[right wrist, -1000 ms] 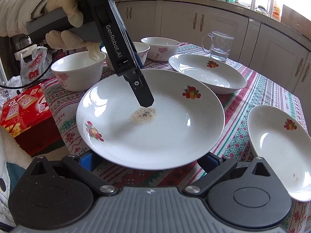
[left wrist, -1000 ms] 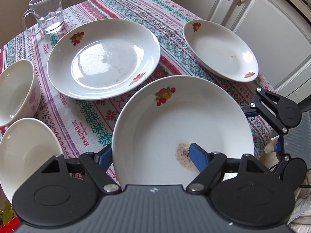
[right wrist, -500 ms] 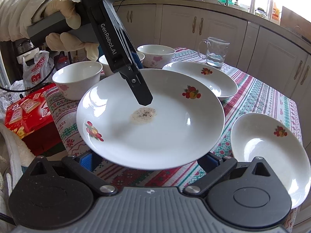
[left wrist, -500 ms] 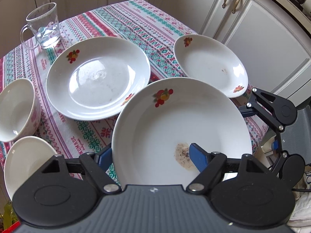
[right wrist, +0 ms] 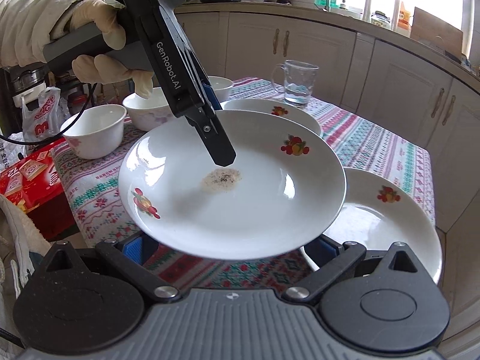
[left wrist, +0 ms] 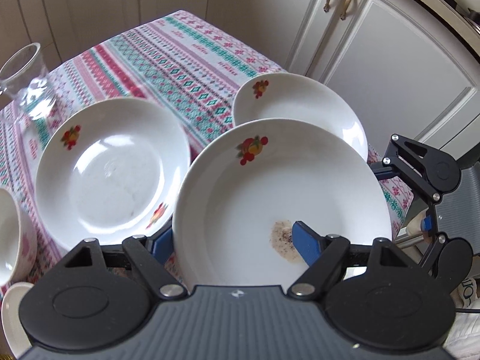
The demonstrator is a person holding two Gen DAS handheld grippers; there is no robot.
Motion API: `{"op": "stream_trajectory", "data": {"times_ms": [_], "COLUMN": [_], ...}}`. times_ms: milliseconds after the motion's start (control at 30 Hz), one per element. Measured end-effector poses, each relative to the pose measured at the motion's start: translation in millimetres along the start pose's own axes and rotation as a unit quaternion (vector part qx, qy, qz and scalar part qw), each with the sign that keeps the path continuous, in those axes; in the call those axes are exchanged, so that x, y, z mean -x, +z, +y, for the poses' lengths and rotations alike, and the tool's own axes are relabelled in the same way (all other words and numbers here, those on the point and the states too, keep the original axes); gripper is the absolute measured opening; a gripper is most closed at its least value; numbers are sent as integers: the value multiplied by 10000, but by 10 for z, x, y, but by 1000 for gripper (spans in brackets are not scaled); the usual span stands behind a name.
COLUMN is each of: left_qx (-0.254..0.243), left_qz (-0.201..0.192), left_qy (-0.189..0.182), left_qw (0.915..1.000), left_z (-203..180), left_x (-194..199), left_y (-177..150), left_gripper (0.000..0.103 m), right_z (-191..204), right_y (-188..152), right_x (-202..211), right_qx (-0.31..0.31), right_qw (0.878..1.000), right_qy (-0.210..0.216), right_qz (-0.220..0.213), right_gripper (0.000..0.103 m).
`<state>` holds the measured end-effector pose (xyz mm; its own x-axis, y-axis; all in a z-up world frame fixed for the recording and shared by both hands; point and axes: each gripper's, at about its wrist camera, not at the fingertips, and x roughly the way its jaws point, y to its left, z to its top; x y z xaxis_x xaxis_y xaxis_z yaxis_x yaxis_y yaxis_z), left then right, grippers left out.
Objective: Organize plates and bowls
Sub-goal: 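Lower the stained plate onto the shallow plate and open the left gripper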
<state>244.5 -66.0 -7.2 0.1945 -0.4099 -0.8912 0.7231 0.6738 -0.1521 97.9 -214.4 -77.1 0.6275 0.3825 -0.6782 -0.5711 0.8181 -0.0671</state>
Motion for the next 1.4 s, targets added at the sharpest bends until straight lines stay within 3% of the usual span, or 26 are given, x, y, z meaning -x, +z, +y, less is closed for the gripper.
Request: {"op": "stream_trajectory", "data": {"times_ms": [700, 1400], "left_qx": [-596, -635], "left_qz": [171, 249], "left_qy": [-257, -377], "left_qw": [9977, 9970], "left_z": [-402, -395], "left_x": [-611, -904], "left_y": [765, 957], "left_gripper": [80, 80], "right_z": [-649, -830], "right_y": [-309, -416], "right_x": [289, 310], "right_qx": [-524, -938], "right_qw": [9968, 9923], "right_qy": [-602, -807], "right_qz": [5, 41], "right_gripper": [103, 103]}}
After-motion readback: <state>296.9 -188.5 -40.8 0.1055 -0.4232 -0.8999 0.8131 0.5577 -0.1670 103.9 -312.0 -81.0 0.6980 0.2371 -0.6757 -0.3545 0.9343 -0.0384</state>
